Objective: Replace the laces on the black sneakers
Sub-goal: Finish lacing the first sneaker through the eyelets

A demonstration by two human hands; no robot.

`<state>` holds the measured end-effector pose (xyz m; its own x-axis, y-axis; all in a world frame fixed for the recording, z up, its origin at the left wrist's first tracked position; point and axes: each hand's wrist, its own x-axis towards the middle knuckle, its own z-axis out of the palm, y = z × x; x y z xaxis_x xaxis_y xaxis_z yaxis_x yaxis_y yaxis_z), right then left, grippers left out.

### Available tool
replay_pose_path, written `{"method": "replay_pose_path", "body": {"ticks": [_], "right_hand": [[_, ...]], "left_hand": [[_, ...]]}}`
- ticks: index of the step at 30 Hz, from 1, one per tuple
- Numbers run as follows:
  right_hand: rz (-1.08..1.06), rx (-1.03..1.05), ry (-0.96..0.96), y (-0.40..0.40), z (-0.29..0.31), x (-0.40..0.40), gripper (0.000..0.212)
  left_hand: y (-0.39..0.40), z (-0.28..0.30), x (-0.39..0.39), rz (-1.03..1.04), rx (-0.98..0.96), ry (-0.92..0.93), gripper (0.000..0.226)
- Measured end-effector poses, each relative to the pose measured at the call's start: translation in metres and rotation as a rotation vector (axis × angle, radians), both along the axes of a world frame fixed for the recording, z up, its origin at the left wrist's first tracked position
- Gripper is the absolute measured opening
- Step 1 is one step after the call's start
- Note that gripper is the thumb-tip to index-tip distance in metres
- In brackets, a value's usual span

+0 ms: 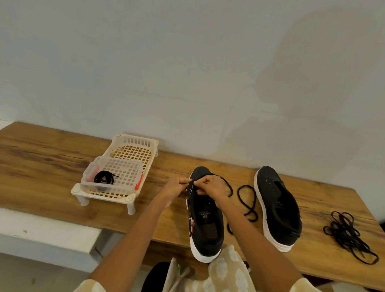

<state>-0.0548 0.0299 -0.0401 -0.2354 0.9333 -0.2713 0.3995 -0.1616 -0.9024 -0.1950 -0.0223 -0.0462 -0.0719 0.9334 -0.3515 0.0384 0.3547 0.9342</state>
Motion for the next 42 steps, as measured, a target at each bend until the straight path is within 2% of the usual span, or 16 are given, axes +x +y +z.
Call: {"method": "replay_pose_path", "body": {"ticks": [6,9,11,13,16,18,22,25,28,30,32,36,38,40,42], "right_hand": [[0.057,0.005,-0.032,0.003,0.0,0.003,0.014],[0.126,0.153,-0.138,0.006,0.007,-0.001,0.019],[0.255,0.242,-0.246,0.01,0.02,-0.005,0.025],[0.332,0.215,-0.277,0.014,0.031,-0.008,0.028],[0.41,0.141,-0.268,0.02,0.04,-0.003,0.023],[0.489,0.178,-0.339,0.021,0.039,0.001,0.02],[0.405,0.326,-0.361,0.017,0.038,-0.004,0.008],[0.439,0.394,-0.435,0.015,0.041,-0.01,0.013],[0.43,0.407,-0.466,0.016,0.047,-0.017,0.022],[0.358,0.406,-0.405,0.021,0.06,-0.023,0.023],[0.251,0.425,-0.25,0.028,0.081,-0.033,0.025],[-0.005,0.493,0.158,0.04,0.152,-0.052,0.02],[-0.079,0.48,0.4,0.046,0.188,-0.059,0.022],[-0.072,0.434,0.586,0.051,0.208,-0.061,0.02],[-0.017,0.387,0.568,0.052,0.204,-0.057,0.014]], "left_hand": [[0.006,-0.015,0.016,0.223,0.09,0.165,0.017],[0.01,-0.019,0.018,0.264,0.224,0.378,0.014],[0.013,-0.014,0.017,0.26,0.295,0.476,0.014],[0.015,-0.009,0.017,0.274,0.334,0.449,0.013],[0.015,-0.008,0.019,0.418,0.331,0.252,0.014],[0.016,-0.002,0.021,0.488,0.294,0.12,0.015],[0.02,0.009,0.025,0.36,0.342,0.081,0.014],[0.018,0.013,0.024,0.343,0.352,0.039,0.015],[0.011,0.009,0.02,0.413,0.292,-0.023,0.022],[0.007,-0.001,0.018,0.346,0.203,0.0,0.032],[0.006,-0.012,0.02,0.231,0.143,0.08,0.032],[0.011,-0.018,0.023,0.103,0.162,0.299,0.029],[0.012,-0.018,0.026,0.135,0.188,0.343,0.024],[0.012,-0.016,0.028,0.285,0.182,0.256,0.02],[0.012,-0.009,0.029,0.459,0.118,0.033,0.017]]}}
